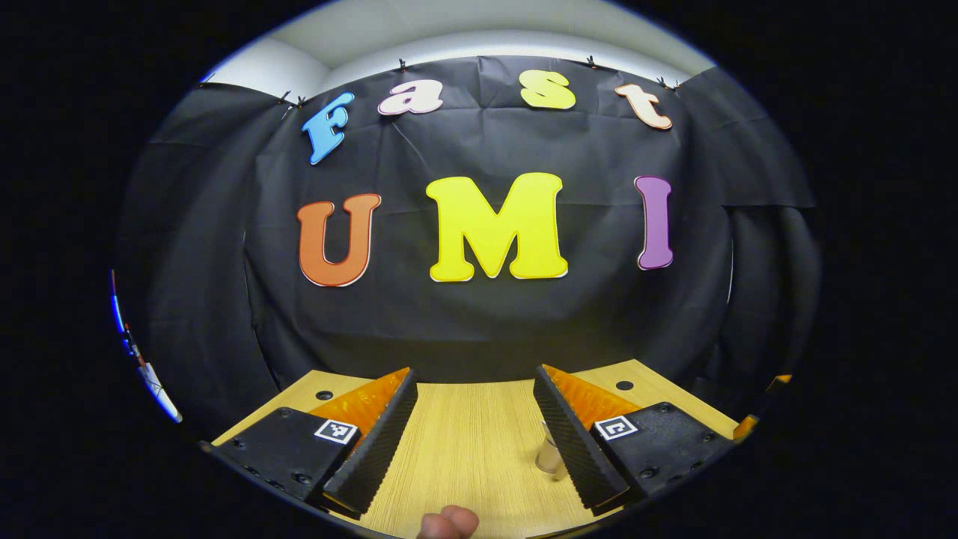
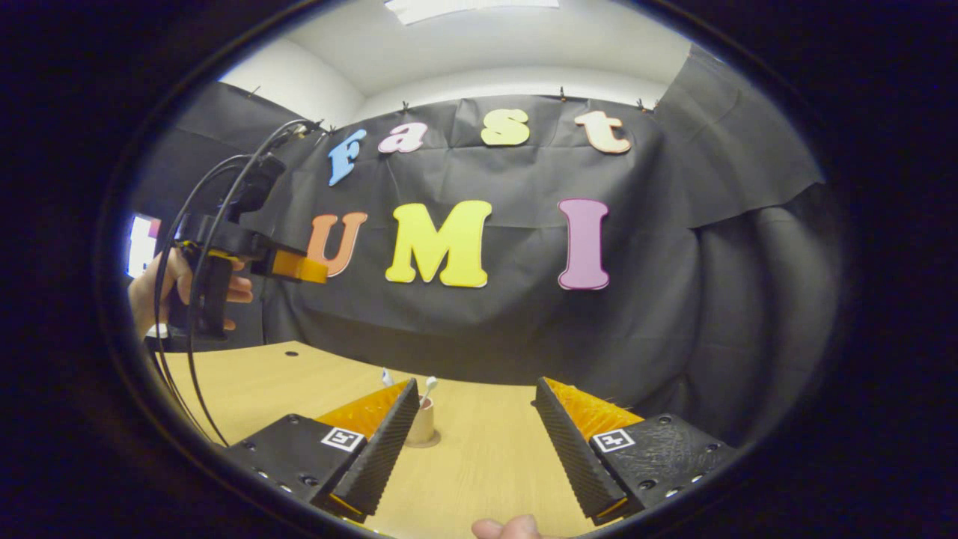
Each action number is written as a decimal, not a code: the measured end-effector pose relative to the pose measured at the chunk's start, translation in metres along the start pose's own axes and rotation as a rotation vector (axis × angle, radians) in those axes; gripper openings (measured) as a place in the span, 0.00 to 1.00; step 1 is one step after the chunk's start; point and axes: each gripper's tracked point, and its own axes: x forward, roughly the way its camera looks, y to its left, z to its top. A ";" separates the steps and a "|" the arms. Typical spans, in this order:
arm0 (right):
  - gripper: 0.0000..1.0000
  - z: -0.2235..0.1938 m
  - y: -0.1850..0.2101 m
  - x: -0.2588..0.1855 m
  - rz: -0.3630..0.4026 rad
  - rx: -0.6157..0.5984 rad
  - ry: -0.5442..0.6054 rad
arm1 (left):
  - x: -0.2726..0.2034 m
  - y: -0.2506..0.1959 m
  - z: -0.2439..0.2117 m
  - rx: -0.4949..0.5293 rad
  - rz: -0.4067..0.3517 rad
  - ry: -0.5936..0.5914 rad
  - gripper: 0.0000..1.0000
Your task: Put the toothbrush and toothpaste on the desktop into the cup, then pick up the cup and place it on the coaster on the desktop.
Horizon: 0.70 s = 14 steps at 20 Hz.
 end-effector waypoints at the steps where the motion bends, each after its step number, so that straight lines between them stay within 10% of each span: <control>1: 0.96 0.001 0.000 0.002 -0.009 0.005 -0.010 | -0.004 0.001 -0.002 0.003 0.001 -0.019 0.99; 14: 0.96 -0.009 0.009 0.033 -0.037 0.027 -0.010 | -0.038 0.050 -0.045 -0.020 0.065 -0.126 0.98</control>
